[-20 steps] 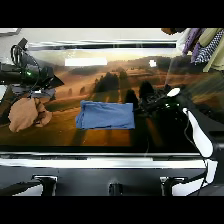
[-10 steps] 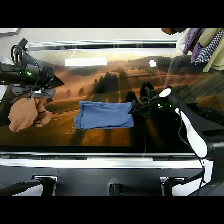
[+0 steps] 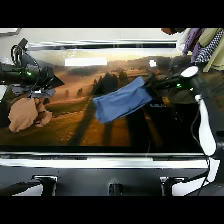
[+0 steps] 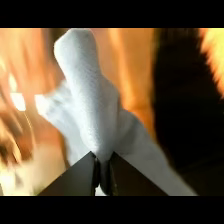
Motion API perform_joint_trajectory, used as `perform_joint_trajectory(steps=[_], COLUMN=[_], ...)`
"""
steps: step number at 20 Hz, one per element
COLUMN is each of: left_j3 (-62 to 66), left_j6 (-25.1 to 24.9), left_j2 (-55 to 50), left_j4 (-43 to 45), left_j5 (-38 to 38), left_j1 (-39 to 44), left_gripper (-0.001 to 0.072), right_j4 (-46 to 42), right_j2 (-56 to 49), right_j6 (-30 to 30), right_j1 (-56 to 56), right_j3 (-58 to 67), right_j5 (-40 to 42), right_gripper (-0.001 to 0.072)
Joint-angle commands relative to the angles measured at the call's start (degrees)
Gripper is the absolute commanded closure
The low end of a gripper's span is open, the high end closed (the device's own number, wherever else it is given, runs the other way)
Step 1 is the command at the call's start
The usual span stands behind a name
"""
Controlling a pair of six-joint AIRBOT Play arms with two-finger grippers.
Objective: Fold the clothes and pants, and hang the long-sleeved shirts on hangers.
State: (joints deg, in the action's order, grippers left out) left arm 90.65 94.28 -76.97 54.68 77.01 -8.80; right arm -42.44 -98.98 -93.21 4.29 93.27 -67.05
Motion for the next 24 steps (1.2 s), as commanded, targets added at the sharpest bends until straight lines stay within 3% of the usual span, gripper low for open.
perform_joint_trajectory(steps=[1,7,12,18,21,24], left_j3=[-0.02,-0.02,-0.02,-0.04,-0.13,-0.13], left_j6=[0.0,0.0,-0.04,-1.36,-1.33,-1.33], left_j2=[0.0,0.0,0.0,-0.02,-0.02,-0.02], left_j4=[0.0,0.02,0.02,0.02,0.02,0.02], left_j5=[0.11,0.04,0.07,0.09,0.09,0.11], left_j1=[-0.04,-0.04,-0.04,-0.04,-0.04,-0.04], left_gripper=[0.069,0.069,0.069,0.069,0.069,0.069], right_j4=[-2.64,-8.87,-27.47,-53.05,-59.8,-62.51], right_j2=[0.04,0.7,4.5,4.94,5.22,7.91], right_j6=[-5.14,-16.22,-28.02,-24.04,-23.12,-23.17], right_j1=[6.03,18.32,26.56,27.04,27.04,27.04], right_j3=[8.17,17.09,17.11,13.6,6.54,-3.28], right_j5=[2.1,6.19,2.05,-17.51,-23.32,-23.02], right_gripper=[0.068,0.068,0.0681,0.0681,0.0681,0.068])
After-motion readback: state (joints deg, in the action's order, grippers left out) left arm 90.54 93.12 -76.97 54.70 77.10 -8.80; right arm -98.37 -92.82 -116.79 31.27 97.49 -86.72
